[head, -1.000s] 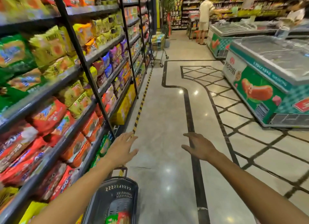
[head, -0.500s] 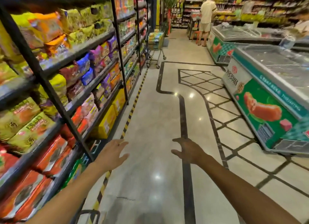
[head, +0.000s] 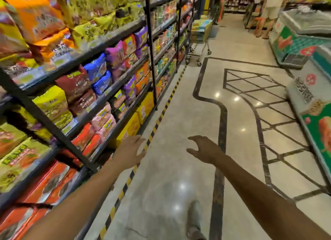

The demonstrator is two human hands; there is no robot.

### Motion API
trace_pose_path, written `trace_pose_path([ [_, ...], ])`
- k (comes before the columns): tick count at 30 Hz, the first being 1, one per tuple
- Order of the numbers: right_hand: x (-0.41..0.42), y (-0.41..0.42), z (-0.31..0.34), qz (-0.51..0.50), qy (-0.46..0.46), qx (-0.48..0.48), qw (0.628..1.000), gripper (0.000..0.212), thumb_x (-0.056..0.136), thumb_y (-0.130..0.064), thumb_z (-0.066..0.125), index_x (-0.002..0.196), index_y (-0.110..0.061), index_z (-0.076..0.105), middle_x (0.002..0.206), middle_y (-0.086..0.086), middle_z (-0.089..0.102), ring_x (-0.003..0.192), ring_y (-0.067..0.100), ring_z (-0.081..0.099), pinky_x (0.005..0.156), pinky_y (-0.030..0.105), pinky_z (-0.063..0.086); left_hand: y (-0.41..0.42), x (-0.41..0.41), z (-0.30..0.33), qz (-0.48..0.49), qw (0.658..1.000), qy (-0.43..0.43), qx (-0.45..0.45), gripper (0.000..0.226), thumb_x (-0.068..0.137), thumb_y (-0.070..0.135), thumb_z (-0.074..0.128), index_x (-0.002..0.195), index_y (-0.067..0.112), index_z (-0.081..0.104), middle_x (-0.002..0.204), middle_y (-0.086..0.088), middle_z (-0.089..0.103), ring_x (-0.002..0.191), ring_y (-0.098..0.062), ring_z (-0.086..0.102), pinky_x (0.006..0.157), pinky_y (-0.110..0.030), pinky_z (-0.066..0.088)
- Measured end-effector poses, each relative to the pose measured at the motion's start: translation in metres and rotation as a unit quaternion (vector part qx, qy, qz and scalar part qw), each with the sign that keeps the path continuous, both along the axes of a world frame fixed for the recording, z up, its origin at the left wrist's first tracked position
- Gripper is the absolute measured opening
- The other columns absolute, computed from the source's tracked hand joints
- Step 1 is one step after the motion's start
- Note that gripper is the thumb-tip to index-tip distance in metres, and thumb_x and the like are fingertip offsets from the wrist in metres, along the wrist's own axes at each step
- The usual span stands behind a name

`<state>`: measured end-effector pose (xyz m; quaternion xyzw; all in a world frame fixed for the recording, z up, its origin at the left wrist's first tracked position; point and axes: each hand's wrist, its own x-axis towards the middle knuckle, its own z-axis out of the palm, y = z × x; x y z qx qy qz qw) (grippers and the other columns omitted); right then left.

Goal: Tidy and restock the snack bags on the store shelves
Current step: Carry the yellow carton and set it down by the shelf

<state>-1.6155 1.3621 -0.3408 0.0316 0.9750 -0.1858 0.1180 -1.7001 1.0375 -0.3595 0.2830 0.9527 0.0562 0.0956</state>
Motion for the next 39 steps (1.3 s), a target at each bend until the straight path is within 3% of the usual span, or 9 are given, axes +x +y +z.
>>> trace_pose_path([
  [6,-0.171,0.02,0.002,0.141,0.021,-0.012,0.99,0.063,0.102,-0.048,0.057,0.156,-0.02,0.04,0.16,0.005,0.043,0.145,0.027,0.039,0.115,0.039,0.037,0.019,-0.076,0.007,0.122,0.992,-0.007,-0.011,0.077,0.096,0.063,0.033,0.154,0.015,0.043,0.163,-0.011,0.037,0.149,-0.032,0.036,0.12,-0.042,0.033],
  [15,-0.354,0.009,-0.012,0.299,-0.005,-0.029,0.954,0.065,0.1,-0.049,0.06,0.156,-0.021,0.041,0.157,0.01,0.048,0.142,0.03,0.044,0.114,0.044,0.04,0.039,-0.153,0.003,0.274,0.962,-0.006,0.005,0.071,0.095,0.055,0.042,0.151,0.013,0.048,0.16,-0.013,0.041,0.145,-0.035,0.04,0.118,-0.044,0.034],
  [19,-0.425,-0.009,-0.035,0.345,-0.015,-0.022,0.938,0.063,0.102,-0.047,0.059,0.156,-0.02,0.041,0.155,0.009,0.049,0.142,0.031,0.043,0.112,0.042,0.04,0.044,-0.195,-0.029,0.316,0.949,-0.006,0.012,0.068,0.095,0.053,0.046,0.146,0.009,0.054,0.152,-0.016,0.05,0.139,-0.039,0.047,0.114,-0.05,0.04],
  [23,-0.494,-0.016,-0.057,0.378,-0.044,-0.018,0.925,0.062,0.101,-0.045,0.061,0.155,-0.02,0.042,0.155,0.008,0.049,0.143,0.03,0.043,0.113,0.042,0.041,0.04,-0.244,-0.078,0.365,0.929,-0.02,0.054,0.078,0.091,0.062,0.033,0.139,0.007,0.061,0.146,-0.017,0.056,0.135,-0.04,0.053,0.111,-0.053,0.045],
  [28,-0.574,-0.008,-0.076,0.398,-0.059,-0.014,0.915,0.061,0.098,-0.042,0.067,0.15,-0.016,0.051,0.152,0.008,0.052,0.138,0.03,0.049,0.11,0.038,0.041,0.055,-0.295,-0.1,0.424,0.902,-0.044,0.072,0.06,0.102,0.043,0.055,0.153,0.012,0.046,0.162,-0.009,0.038,0.151,-0.033,0.033,0.123,-0.046,0.027],
  [30,-0.605,-0.007,-0.083,0.4,-0.066,-0.011,0.914,0.061,0.098,-0.041,0.067,0.151,-0.015,0.05,0.152,0.009,0.052,0.138,0.031,0.049,0.111,0.039,0.042,0.056,-0.313,-0.107,0.44,0.894,-0.044,0.073,0.059,0.096,0.033,0.069,0.147,0.007,0.054,0.155,-0.016,0.048,0.144,-0.039,0.044,0.118,-0.05,0.036],
  [32,-0.63,-0.005,-0.093,0.407,-0.086,-0.003,0.909,0.063,0.098,-0.043,0.066,0.152,-0.016,0.048,0.154,0.01,0.05,0.141,0.031,0.046,0.113,0.041,0.041,0.06,-0.33,-0.117,0.46,0.884,-0.043,0.073,0.056,0.085,0.027,0.081,0.132,0.002,0.065,0.137,-0.022,0.063,0.125,-0.044,0.061,0.102,-0.053,0.051],
  [34,-0.657,-0.007,-0.103,0.419,-0.101,-0.003,0.902,0.065,0.098,-0.044,0.065,0.154,-0.017,0.046,0.155,0.009,0.049,0.137,0.031,0.05,0.111,0.041,0.043,0.065,-0.348,-0.119,0.467,0.882,-0.044,0.057,0.051,0.083,0.032,0.077,0.124,0.003,0.07,0.125,-0.02,0.069,0.111,-0.043,0.069,0.09,-0.051,0.059],
  [39,-0.721,-0.014,-0.141,0.46,-0.123,-0.014,0.879,0.062,0.099,-0.041,0.066,0.151,-0.014,0.048,0.151,0.01,0.052,0.125,0.031,0.058,0.103,0.038,0.046,0.082,-0.378,-0.144,0.54,0.838,-0.035,0.072,0.062,0.094,0.038,0.062,0.148,0.009,0.052,0.153,-0.016,0.05,0.141,-0.039,0.047,0.113,-0.052,0.041],
])
